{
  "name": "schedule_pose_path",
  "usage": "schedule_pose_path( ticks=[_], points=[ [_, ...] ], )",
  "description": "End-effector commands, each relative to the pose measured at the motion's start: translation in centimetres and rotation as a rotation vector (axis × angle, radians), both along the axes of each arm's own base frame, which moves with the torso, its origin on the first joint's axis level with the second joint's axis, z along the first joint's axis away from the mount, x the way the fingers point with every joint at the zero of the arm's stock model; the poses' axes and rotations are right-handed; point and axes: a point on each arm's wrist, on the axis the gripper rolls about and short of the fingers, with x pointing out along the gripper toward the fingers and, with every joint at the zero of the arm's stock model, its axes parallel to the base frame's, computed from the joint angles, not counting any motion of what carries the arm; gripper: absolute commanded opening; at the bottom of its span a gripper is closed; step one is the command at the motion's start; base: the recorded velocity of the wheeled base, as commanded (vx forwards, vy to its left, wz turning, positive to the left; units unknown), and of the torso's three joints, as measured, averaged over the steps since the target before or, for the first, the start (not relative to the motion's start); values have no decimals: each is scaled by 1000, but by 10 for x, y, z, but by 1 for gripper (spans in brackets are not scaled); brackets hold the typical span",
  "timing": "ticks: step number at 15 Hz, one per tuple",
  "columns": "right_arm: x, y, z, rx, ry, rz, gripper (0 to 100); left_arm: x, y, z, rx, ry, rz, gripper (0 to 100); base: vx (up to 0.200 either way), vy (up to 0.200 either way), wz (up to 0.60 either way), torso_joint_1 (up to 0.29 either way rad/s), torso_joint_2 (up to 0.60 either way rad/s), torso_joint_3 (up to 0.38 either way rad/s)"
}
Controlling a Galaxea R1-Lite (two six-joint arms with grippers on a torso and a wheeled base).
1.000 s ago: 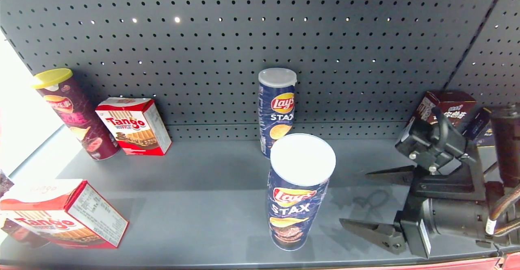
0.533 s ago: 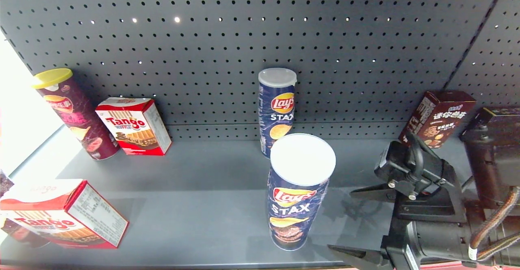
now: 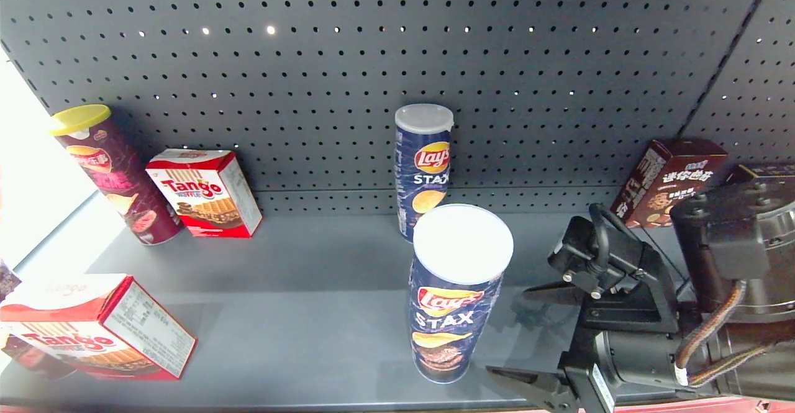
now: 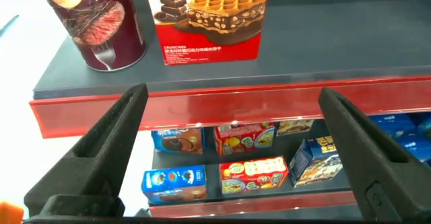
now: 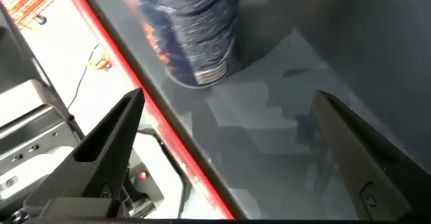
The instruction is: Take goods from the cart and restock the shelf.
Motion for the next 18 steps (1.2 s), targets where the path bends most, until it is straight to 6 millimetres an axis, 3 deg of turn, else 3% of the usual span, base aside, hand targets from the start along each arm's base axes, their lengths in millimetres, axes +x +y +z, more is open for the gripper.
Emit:
schedule_pose_path(
  ticks=[1, 10, 18],
  points=[
    [6, 3, -1, -6, 3, -12, 100, 0, 0, 0, 0, 2, 0, 100, 0, 0, 0, 0, 0, 0],
    [32, 1, 2, -3, -5, -92, 100, 0, 0, 0, -2, 2, 0, 100, 0, 0, 0, 0, 0, 0],
    [16, -11, -2, -12, 3, -81, 100, 0, 0, 0, 0, 2, 0, 100, 0, 0, 0, 0, 0, 0]
  ],
)
